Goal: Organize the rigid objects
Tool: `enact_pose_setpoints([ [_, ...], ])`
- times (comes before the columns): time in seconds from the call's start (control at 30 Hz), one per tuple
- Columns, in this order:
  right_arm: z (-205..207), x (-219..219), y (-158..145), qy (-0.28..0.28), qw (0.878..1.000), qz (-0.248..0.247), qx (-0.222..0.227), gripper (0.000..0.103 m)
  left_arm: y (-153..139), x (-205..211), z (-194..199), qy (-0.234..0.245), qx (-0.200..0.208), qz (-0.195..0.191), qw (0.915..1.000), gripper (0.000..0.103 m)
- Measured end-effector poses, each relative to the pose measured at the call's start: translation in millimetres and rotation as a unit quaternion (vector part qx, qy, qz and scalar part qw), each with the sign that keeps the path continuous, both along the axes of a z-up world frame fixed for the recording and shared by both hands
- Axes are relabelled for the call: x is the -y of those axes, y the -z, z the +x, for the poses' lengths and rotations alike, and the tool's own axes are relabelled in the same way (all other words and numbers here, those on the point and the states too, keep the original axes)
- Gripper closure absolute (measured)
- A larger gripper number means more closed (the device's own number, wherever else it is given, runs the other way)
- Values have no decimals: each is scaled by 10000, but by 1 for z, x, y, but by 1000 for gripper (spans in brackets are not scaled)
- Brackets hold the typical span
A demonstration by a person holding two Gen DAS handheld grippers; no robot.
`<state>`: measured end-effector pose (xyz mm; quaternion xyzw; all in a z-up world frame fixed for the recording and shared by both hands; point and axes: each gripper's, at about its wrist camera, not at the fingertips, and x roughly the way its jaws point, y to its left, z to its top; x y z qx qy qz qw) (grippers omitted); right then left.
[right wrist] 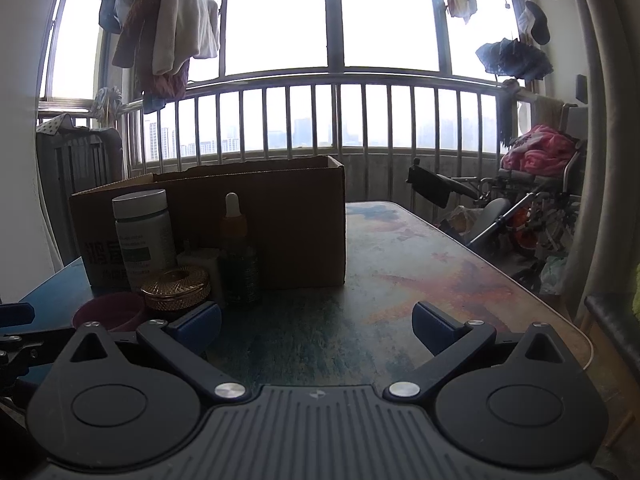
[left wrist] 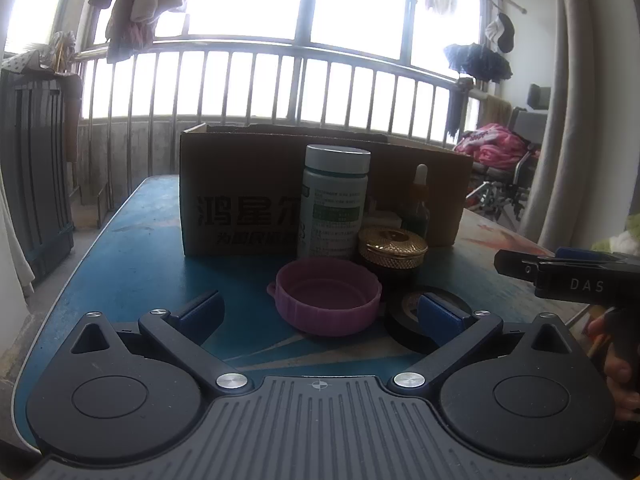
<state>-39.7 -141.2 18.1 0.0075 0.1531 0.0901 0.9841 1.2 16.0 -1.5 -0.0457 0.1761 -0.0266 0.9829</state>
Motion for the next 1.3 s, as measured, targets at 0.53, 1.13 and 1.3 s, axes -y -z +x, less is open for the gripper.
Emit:
enact_pose_setpoints([
  [0.53, 2, -1, 0, 4, 10000, -46, -7, 0, 0, 0, 0, 6, 9, 16, 10000, 0],
  [1.13, 1, -3, 1, -20, 10000, -94, -5, 0, 1, -1, 0, -17, 1, 14, 10000, 0],
  [1.3, 3, -5, 2, -43, 9999, -141, -67, 0, 1, -1, 0, -12, -4, 20, 10000, 0],
])
